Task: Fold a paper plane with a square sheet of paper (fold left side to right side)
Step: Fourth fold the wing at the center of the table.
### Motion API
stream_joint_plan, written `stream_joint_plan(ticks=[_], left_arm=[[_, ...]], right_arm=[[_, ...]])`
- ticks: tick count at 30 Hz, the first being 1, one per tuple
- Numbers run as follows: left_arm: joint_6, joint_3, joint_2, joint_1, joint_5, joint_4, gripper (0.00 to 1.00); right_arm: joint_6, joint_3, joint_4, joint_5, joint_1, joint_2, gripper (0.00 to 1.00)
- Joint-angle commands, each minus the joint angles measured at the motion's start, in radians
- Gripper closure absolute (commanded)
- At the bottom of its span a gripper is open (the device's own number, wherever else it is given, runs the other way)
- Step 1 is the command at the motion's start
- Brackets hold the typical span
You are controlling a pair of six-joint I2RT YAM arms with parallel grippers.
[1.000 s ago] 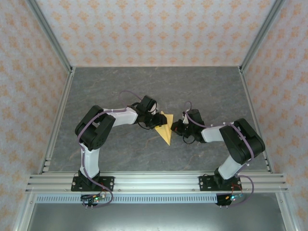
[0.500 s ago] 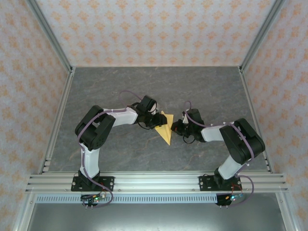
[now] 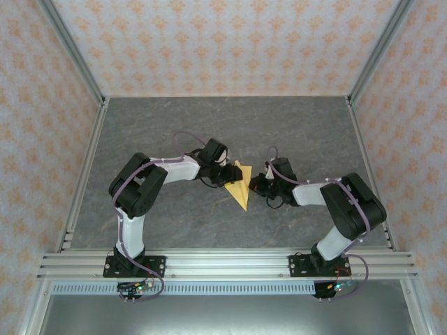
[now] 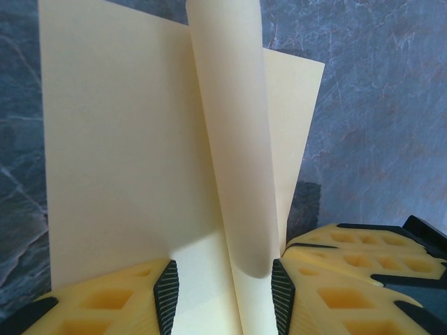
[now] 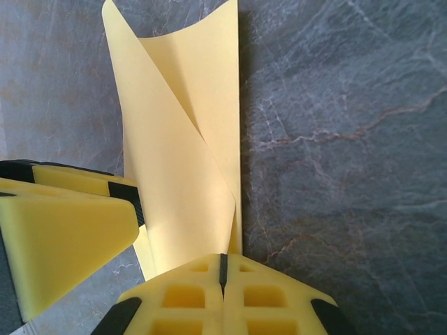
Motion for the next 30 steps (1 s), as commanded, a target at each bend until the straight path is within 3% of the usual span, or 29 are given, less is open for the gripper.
stream_joint_plan(ticks=[1, 13, 21, 30], left_arm=[[0.010, -0.013, -0.004, -0.007, -0.025, -0.006, 0.57], [0.009, -0.015, -0.010, -0.007, -0.015, -0.001, 0.57], [0.024, -0.019, -0.086, -0.008, -0.013, -0.014, 0.58], [0.057, 0.016, -0.156, -0.009, 0.006, -0.060, 0.70]], right_arm=[[-0.023, 0.008, -0.020, 0.023, -0.002, -0.016, 0.96], [-0.026, 0.033, -0.034, 0.023, -0.001, 0.043, 0.96], [-0.054, 0.054, -0.147, 0.054, -0.002, 0.059, 0.96], [-0.076, 0.052, -0.193, 0.074, -0.002, 0.062, 0.97]])
